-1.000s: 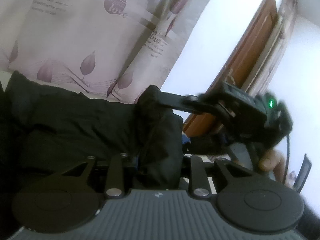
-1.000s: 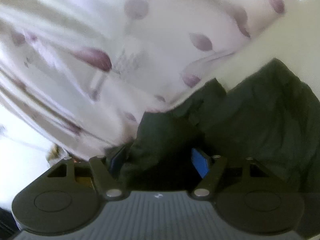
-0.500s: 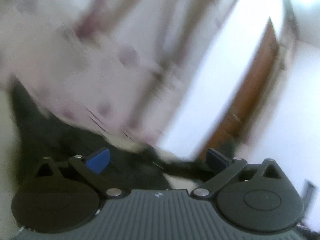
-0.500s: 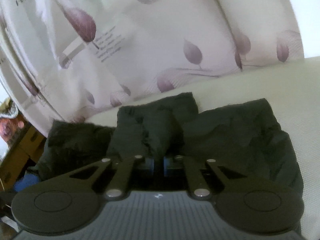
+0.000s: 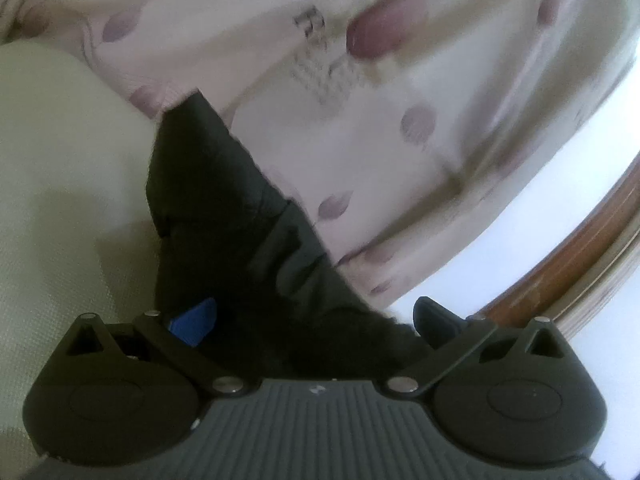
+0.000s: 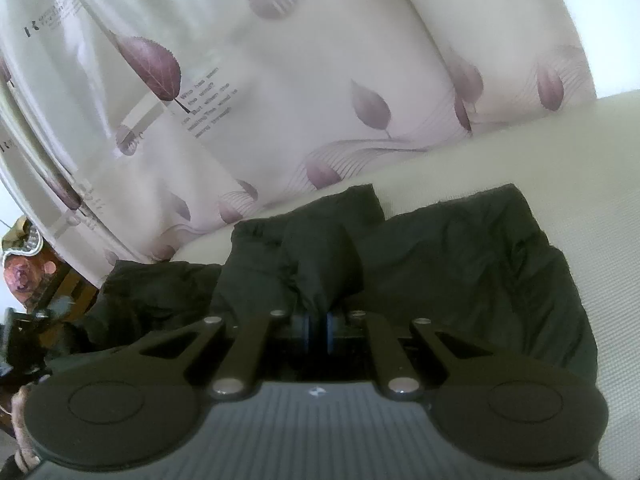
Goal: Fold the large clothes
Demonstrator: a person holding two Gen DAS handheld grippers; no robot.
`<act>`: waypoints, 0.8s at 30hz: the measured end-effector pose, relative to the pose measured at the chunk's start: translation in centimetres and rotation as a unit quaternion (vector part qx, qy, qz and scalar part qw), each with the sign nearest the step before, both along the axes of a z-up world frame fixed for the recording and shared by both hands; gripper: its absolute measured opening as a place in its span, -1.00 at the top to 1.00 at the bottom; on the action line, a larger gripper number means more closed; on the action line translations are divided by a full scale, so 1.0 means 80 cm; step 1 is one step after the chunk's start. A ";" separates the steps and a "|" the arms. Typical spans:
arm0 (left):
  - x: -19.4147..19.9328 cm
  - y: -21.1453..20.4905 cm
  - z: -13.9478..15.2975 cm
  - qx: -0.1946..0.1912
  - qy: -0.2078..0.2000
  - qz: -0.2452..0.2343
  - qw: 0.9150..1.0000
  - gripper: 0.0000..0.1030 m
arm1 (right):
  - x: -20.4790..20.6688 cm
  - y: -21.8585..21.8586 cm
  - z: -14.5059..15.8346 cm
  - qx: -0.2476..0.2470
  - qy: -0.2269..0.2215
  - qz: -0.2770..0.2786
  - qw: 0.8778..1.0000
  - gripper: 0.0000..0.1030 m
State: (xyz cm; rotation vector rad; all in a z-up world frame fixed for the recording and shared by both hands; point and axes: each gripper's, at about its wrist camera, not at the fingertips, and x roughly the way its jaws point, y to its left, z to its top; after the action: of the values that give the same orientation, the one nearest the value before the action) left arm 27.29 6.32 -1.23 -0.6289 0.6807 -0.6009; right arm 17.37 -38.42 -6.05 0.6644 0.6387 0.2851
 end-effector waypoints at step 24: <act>-0.106 -0.230 -0.025 0.080 -0.197 -0.229 0.950 0.94 | -0.015 -0.071 -0.052 0.155 0.011 -0.006 0.988 0.67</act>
State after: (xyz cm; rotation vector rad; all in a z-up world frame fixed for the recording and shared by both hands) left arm 18.84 -12.11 -3.22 -0.1814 0.4897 -1.0577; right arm 16.21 -44.08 -10.19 0.9700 0.6159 0.3704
